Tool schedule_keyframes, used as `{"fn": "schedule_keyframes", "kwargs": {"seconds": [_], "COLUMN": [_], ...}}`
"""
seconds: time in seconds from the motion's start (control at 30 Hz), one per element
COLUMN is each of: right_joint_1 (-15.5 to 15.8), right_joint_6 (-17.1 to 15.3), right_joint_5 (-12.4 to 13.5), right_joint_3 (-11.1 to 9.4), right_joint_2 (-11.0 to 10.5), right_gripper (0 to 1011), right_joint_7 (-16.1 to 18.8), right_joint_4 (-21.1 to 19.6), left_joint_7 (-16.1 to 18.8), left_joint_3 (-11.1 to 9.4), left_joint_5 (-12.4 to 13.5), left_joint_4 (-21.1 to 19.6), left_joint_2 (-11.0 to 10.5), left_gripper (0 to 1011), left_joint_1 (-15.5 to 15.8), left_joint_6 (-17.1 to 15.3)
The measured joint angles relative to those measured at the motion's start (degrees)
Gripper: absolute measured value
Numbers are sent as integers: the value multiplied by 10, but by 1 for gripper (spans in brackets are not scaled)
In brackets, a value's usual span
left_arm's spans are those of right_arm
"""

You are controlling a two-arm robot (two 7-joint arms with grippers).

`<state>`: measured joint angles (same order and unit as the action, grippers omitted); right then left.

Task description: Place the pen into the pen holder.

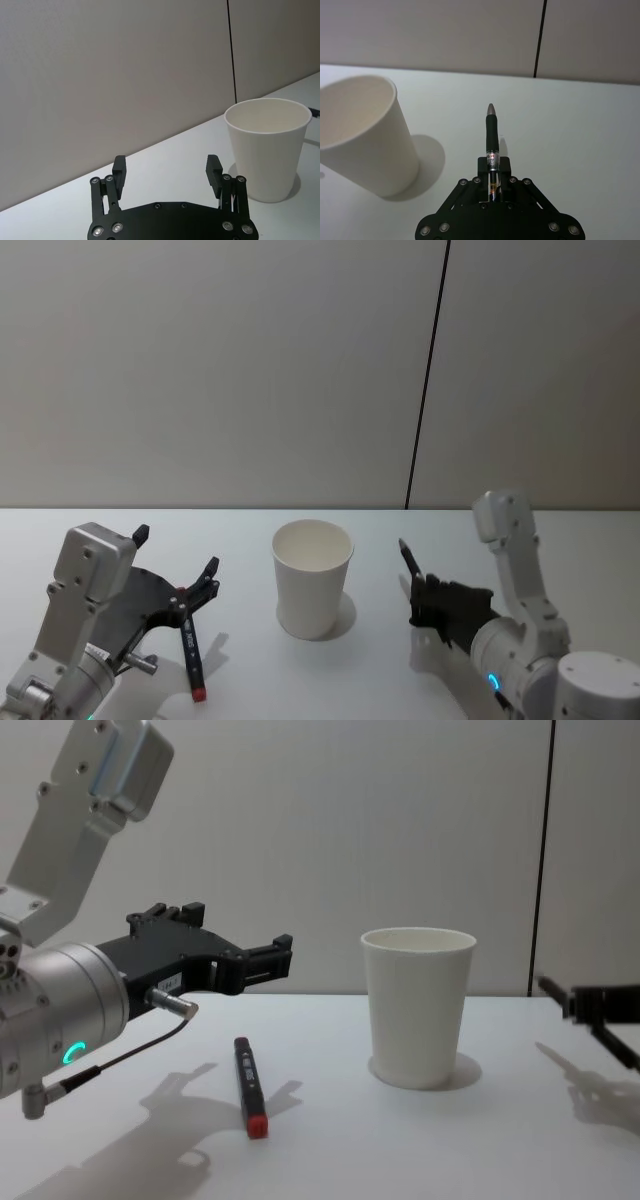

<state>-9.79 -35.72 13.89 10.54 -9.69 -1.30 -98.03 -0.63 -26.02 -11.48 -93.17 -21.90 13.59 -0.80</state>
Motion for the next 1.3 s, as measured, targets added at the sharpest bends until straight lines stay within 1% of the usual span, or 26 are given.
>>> {"fn": "schedule_keyframes", "kwargs": {"seconds": [0.07,0.2,0.37,0.4,0.5,0.7,0.73,0.77,0.8,0.83,0.87,0.9,0.93,1.03,1.07,1.13,1.17,1.23,1.27,1.3], "right_joint_1": [0,1,-1,-1,-4,-10,-12,-13,-15,-15,-17,-18,-21,-25,-28,-31,-35,-38,-41,-41], "right_joint_6": [19,44,94,94,128,175,190,196,209,209,224,230,243,262,275,288,298,308,317,317], "right_joint_5": [2,4,7,7,11,18,21,23,27,27,31,34,39,48,57,67,76,85,96,96], "right_joint_3": [-4,-9,-18,-18,-24,-31,-33,-34,-36,-36,-38,-39,-41,-44,-46,-48,-50,-51,-52,-52], "right_joint_2": [2,3,6,6,8,11,12,13,14,14,15,16,17,19,21,23,24,26,27,27], "right_gripper": [134,134,134,134,134,134,134,134,134,134,134,134,134,134,134,134,134,134,134,134], "right_joint_7": [5,12,27,27,39,55,60,63,69,69,74,76,84,95,105,115,124,135,146,146], "right_joint_4": [-1,-1,0,0,3,8,10,10,12,12,14,15,18,21,24,27,31,34,37,37], "left_joint_7": [0,0,0,0,0,0,0,0,0,0,0,0,0,0,0,0,0,0,0,0], "left_joint_3": [0,0,0,0,0,0,0,0,0,0,0,0,0,0,0,0,0,0,0,0], "left_joint_5": [0,0,0,0,0,0,0,0,0,0,0,0,0,0,0,0,0,0,0,0], "left_joint_4": [0,0,0,0,0,0,0,0,0,0,0,0,0,0,0,0,0,0,0,0], "left_joint_2": [0,0,0,0,0,0,0,0,0,0,0,0,0,0,0,0,0,0,0,0], "left_gripper": [1003,1003,1003,1003,1003,1003,1003,1003,1003,1003,1003,1003,1003,1003,1003,1003,1003,1003,1003,1003], "left_joint_1": [0,0,0,0,0,0,0,0,0,0,0,0,0,0,0,0,0,0,0,0], "left_joint_6": [0,0,0,0,0,0,0,0,0,0,0,0,0,0,0,0,0,0,0,0]}}
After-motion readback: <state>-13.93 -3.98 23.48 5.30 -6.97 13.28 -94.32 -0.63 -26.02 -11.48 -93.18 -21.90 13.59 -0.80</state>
